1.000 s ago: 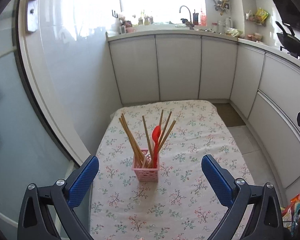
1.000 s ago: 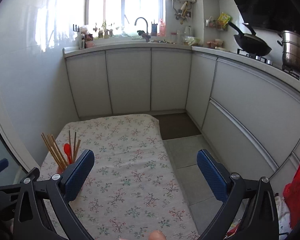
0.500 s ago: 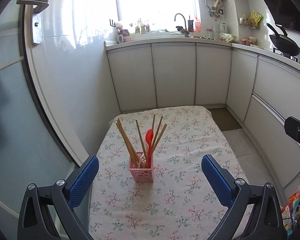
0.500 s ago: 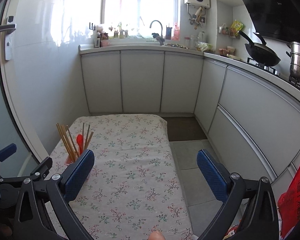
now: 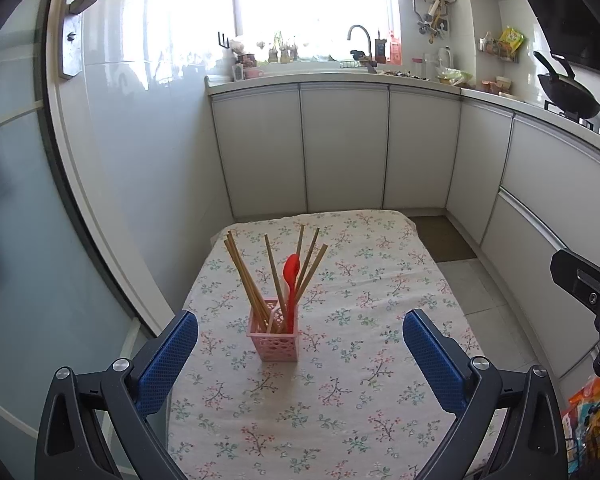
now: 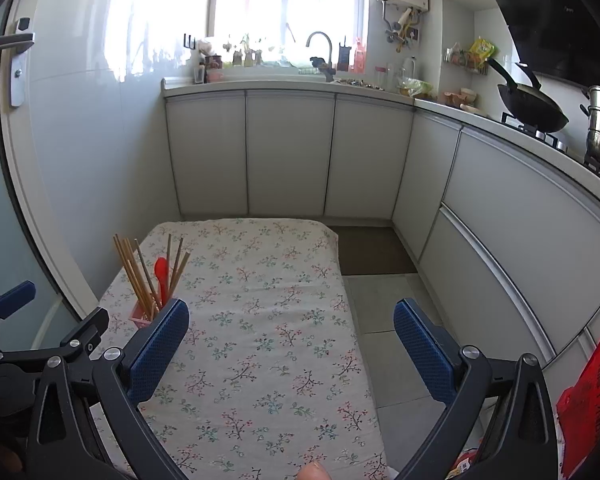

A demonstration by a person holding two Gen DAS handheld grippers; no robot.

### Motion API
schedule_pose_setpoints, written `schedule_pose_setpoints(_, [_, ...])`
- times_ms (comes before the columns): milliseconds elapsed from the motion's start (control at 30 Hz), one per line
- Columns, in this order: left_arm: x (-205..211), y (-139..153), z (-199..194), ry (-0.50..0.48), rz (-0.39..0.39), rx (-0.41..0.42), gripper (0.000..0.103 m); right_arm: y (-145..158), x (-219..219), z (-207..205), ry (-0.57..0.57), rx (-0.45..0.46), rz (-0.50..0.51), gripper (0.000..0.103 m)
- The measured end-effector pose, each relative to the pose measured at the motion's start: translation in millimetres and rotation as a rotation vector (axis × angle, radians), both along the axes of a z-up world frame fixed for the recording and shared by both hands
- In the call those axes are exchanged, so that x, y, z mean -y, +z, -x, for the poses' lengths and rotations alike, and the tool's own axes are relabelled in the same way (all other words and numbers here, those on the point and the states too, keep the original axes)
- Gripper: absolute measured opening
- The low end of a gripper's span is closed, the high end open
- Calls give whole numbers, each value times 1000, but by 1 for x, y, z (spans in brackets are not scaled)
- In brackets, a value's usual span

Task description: Organize utensils

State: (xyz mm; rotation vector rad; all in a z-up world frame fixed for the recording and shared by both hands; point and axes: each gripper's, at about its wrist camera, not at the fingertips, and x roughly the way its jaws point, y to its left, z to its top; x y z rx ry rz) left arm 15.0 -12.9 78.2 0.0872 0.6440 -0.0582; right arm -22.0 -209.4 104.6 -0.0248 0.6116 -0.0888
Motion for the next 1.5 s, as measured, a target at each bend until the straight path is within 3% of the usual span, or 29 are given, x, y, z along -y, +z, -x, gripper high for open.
schedule_pose_setpoints(1500, [0, 2, 1, 13, 3, 2, 103, -3, -5, 1, 8, 0, 3, 103])
